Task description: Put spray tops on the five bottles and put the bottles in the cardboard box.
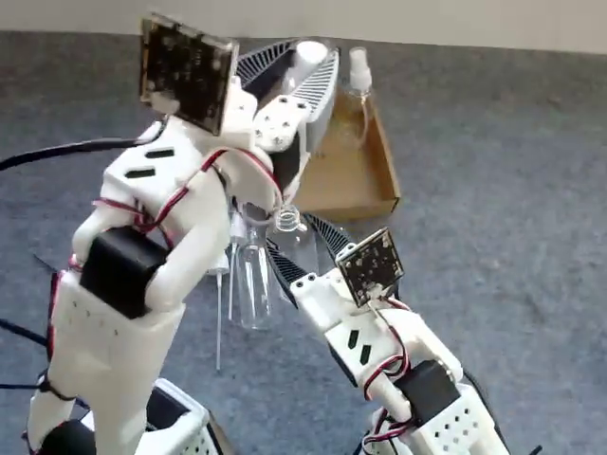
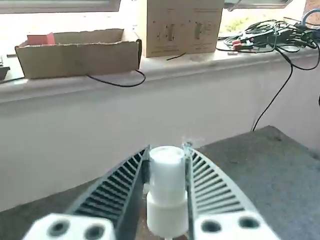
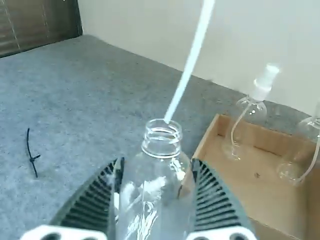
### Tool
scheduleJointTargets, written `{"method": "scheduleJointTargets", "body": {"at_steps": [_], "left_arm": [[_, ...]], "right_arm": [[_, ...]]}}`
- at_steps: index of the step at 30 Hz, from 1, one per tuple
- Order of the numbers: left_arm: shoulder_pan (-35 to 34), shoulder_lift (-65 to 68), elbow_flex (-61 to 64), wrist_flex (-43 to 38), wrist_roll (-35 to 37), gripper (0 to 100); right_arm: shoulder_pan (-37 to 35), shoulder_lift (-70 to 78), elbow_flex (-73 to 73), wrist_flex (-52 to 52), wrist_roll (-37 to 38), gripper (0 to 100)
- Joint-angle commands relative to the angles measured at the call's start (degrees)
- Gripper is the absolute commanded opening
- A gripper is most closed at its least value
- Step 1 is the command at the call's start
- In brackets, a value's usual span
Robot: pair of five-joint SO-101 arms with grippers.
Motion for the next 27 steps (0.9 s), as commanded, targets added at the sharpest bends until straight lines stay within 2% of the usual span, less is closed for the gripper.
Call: {"method": "scheduleJointTargets", "body": {"at_steps": [1, 6, 18, 27], "left_arm": [[-1.01, 0.4, -0.31, -1.85, 0.44, 0], [-1.01, 0.4, -0.04, -1.58, 0.44, 0], [-0.31, -1.01, 1.63, 11.52, 0.53, 0], [-0.31, -9.54, 15.16, 13.45, -0.09, 1]], "right_arm": [[-0.48, -0.75, -0.66, 0.22, -0.26, 0.3], [-0.31, -0.75, -0.66, 0.13, -0.35, 0.3], [-0.31, -0.75, -0.66, -0.13, -0.62, 0.3], [-0.57, -0.84, -0.84, -0.13, -0.7, 0.3]]}}
